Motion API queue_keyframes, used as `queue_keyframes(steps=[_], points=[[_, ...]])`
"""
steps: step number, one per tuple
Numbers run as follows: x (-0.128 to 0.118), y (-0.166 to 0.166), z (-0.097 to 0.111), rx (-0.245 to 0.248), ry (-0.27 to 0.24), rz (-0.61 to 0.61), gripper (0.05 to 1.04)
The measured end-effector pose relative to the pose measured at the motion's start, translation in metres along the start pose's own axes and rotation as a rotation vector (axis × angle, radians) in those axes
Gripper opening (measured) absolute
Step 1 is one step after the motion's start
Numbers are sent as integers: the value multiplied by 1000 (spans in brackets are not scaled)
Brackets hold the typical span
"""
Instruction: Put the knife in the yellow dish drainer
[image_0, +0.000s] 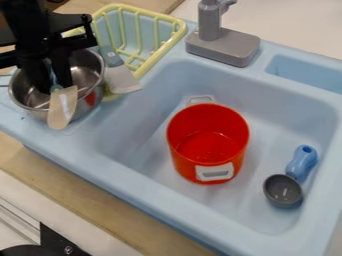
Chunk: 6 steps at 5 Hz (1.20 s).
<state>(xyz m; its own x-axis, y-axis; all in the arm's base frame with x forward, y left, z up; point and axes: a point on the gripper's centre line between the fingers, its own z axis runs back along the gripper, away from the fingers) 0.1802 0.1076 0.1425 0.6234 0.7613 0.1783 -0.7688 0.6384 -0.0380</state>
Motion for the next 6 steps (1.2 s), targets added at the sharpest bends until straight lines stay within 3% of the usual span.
queue_keyframes(steps=[1, 3, 4, 5, 6], points=[[0, 0, 0, 1, 3, -2, 174], [17, -7, 44, -31, -30, 50, 174], [18, -16, 49, -32, -53, 74, 174], [28, -38, 40, 8, -127, 130, 174], [43, -64, 21, -12, -133, 189, 174]])
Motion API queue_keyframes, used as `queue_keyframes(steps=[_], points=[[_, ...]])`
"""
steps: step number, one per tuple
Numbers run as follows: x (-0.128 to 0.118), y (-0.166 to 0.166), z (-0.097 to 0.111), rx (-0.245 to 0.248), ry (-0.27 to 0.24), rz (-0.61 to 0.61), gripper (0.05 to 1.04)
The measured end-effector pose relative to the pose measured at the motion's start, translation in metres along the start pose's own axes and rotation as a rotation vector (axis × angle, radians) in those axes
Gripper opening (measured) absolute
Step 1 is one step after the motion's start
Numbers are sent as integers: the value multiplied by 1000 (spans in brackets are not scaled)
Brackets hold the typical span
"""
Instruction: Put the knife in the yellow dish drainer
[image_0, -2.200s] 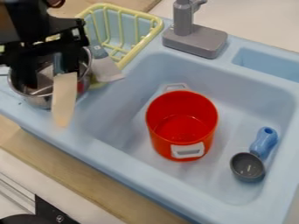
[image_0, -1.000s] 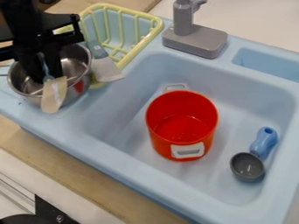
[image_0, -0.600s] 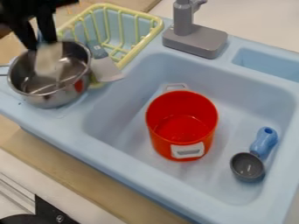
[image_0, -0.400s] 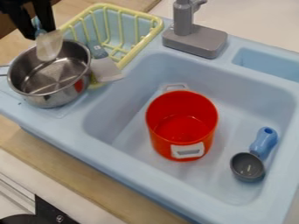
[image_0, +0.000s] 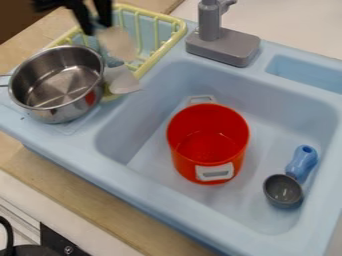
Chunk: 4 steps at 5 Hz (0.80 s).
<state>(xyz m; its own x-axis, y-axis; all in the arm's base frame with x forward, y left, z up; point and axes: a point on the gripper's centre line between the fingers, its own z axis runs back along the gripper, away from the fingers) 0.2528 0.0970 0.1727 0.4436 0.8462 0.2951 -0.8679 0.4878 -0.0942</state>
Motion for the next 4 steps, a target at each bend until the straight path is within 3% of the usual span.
queue_keyframes(steps=[1, 3, 4], points=[[13, -22, -24, -4, 19, 11, 174], [26, -43, -45, -80, 64, 84, 174], [34, -49, -54, -68, 65, 78, 174]])
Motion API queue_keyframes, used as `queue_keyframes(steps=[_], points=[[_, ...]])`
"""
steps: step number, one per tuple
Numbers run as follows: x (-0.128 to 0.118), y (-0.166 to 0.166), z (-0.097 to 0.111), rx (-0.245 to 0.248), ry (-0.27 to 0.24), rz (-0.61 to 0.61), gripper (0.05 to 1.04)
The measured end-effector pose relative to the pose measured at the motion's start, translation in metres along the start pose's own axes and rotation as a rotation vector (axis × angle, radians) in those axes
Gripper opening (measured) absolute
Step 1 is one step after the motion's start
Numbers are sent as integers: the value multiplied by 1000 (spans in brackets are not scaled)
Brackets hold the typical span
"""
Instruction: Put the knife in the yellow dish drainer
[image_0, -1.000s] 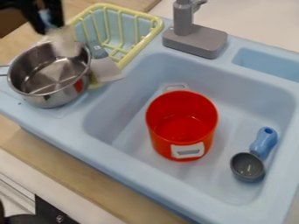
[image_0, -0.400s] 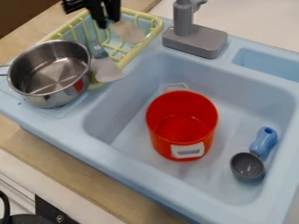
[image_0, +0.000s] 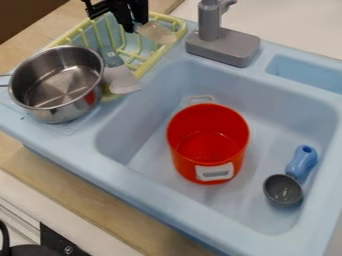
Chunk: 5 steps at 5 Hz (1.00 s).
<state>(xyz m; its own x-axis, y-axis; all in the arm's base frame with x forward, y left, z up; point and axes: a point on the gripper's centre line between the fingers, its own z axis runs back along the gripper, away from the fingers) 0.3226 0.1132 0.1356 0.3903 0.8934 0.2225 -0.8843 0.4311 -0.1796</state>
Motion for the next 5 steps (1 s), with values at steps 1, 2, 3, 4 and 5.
queue_keyframes(steps=[1, 2, 3, 4, 5], points=[[1, 2, -11, 23, 6, 3, 174], [-1, 6, -15, -4, 39, 18, 226], [-3, 10, -17, 4, 61, 10, 475], [-8, 12, -21, 12, 68, -14, 774], [-15, 12, -13, 6, 29, -43, 989]])
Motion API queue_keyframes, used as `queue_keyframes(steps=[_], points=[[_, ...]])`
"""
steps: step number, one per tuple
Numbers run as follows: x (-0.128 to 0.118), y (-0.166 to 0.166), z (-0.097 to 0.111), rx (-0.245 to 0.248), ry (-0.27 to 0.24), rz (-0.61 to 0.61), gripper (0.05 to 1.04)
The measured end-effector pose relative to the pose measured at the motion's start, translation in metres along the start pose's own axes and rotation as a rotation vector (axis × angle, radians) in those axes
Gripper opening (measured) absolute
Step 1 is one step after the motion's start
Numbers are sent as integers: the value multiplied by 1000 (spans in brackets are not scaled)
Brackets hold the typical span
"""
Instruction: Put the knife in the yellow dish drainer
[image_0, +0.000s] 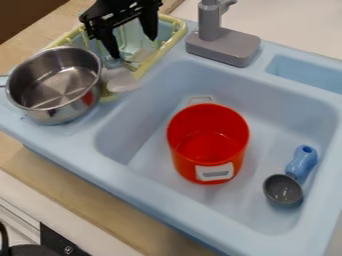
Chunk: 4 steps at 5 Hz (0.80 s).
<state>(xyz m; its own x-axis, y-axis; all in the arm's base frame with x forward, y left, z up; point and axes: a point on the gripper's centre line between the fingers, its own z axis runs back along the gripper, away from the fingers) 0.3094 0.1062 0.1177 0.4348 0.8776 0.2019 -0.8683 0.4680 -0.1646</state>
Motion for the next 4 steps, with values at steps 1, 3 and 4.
queue_keyframes(steps=[1, 3, 4], points=[[-5, -2, 13, -10, -42, -32, 998], [-15, -6, 36, -44, -84, -82, 998], [-27, -10, 49, -74, -100, -161, 998]])
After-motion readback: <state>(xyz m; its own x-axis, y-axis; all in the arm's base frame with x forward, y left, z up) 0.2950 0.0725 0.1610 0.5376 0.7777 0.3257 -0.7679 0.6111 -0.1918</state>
